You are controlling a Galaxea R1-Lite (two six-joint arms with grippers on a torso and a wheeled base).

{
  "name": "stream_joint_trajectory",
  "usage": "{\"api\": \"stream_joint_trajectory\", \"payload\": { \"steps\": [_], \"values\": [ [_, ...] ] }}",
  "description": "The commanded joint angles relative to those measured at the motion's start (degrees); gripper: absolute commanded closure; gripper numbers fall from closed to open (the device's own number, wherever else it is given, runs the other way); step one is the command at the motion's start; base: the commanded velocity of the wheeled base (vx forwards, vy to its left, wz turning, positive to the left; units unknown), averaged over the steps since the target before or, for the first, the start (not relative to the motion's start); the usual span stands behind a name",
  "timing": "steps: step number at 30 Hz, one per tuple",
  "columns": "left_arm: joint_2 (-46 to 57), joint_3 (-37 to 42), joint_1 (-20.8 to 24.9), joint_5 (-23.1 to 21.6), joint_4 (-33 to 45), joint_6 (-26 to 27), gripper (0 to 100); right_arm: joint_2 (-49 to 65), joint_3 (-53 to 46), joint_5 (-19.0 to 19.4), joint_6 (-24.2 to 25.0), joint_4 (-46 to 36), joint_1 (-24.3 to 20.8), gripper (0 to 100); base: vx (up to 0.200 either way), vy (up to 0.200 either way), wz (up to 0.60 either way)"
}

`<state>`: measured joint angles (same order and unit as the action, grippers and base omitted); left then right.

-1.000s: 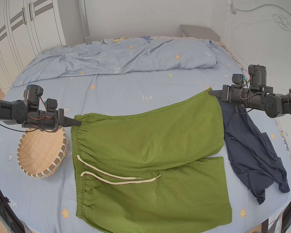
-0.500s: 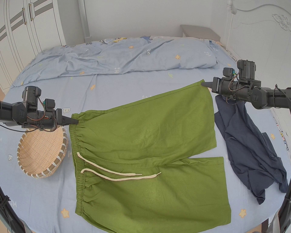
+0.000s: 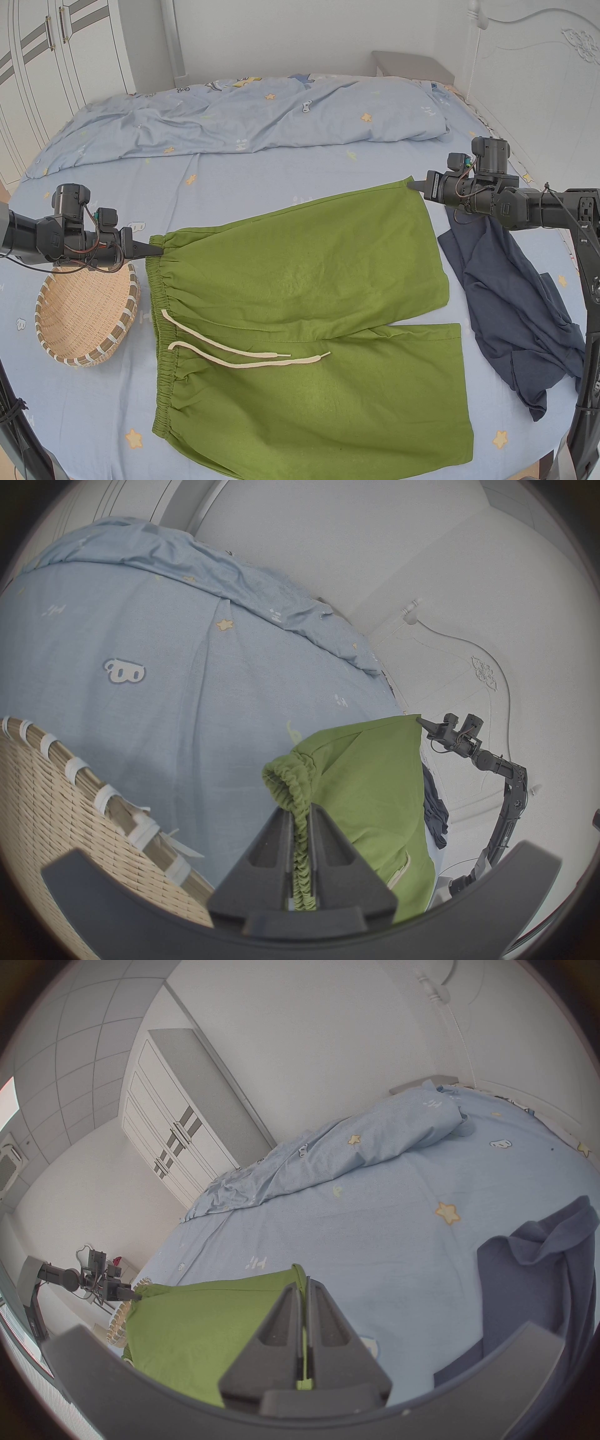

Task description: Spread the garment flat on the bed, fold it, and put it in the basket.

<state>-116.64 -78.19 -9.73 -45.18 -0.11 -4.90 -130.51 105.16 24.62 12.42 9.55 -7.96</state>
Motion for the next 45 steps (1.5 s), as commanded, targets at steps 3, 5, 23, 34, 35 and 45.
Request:
{"api": "stream_joint_trajectory", "payload": {
  "steps": [3,5,23,34,35,45],
  "values": [
    [-2.5,-2.5,0.1,0.4,-0.1,-1.0,100,-4.0,4.6,-0.1,0.8,-1.3,0.2,100,0.000,0.000,0.00],
    [-3.0,-3.3,0.3,0.4,-0.1,-2.1,100,-4.8,5.8,-0.1,0.8,-2.3,0.1,100,0.000,0.000,0.00],
    [-4.4,-4.9,0.7,1.0,-0.2,-2.5,0,-8.2,8.7,-2.6,0.9,-2.6,-0.1,0,0.000,0.000,0.00],
    [6.5,1.4,3.8,0.7,-0.2,-2.7,0,1.4,3.5,-2.4,4.9,-3.0,2.5,0,0.000,0.000,0.00],
    [7.9,2.4,4.0,0.6,-0.2,-2.7,0,3.5,1.4,-2.4,5.2,-3.0,2.8,0,0.000,0.000,0.00],
    [26.6,27.7,7.2,0.4,-0.2,-8.3,0,32.1,-41.3,-0.4,8.2,-3.7,3.0,0,0.000,0.000,0.00]
  ]
}}
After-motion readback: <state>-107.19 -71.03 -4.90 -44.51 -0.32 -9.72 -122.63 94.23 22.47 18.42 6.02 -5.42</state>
